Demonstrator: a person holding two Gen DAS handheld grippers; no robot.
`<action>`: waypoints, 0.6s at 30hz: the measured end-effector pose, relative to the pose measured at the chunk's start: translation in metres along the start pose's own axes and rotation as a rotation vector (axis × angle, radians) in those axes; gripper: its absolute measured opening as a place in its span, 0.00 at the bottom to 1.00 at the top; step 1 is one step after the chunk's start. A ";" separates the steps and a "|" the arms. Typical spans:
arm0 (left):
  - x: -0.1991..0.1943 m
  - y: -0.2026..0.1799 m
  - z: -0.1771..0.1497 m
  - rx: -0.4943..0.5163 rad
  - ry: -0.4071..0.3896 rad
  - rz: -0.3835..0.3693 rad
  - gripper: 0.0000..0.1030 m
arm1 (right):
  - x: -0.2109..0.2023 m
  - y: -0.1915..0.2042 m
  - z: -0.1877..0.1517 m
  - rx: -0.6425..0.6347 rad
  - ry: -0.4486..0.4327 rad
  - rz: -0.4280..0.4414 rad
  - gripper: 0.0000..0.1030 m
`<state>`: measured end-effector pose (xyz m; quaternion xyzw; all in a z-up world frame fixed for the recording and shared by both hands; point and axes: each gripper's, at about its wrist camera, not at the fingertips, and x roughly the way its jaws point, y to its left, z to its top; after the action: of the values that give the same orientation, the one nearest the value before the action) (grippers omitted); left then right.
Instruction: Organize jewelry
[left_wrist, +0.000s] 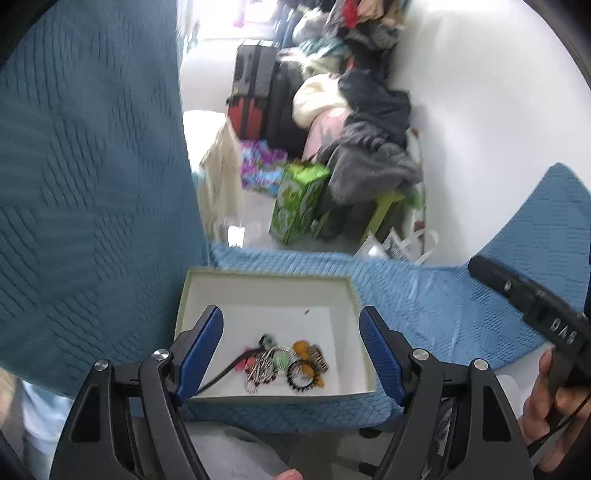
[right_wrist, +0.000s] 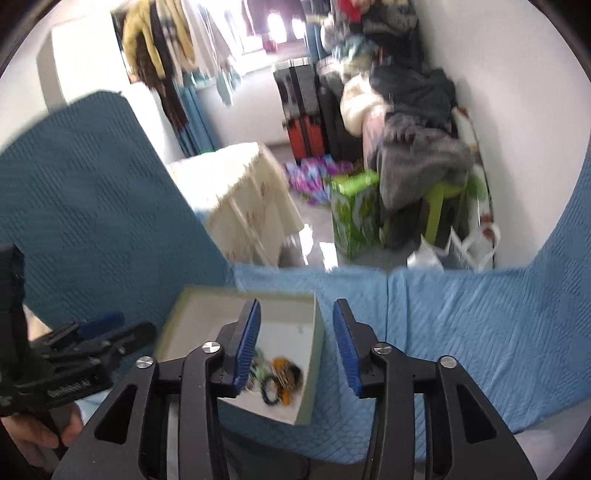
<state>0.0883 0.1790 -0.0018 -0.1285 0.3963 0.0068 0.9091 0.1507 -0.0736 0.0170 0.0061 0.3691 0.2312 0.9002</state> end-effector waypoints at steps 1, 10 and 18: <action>-0.008 -0.002 0.003 0.001 -0.011 -0.014 0.74 | -0.010 0.001 0.006 -0.008 -0.028 -0.007 0.57; -0.082 -0.018 0.018 0.004 -0.148 -0.005 0.74 | -0.089 0.010 0.026 -0.053 -0.223 -0.017 0.94; -0.107 -0.024 -0.007 0.026 -0.223 0.030 0.74 | -0.104 0.022 -0.008 -0.109 -0.262 -0.039 1.00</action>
<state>0.0126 0.1639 0.0768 -0.1094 0.2947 0.0294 0.9488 0.0712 -0.0987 0.0839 -0.0199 0.2356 0.2306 0.9439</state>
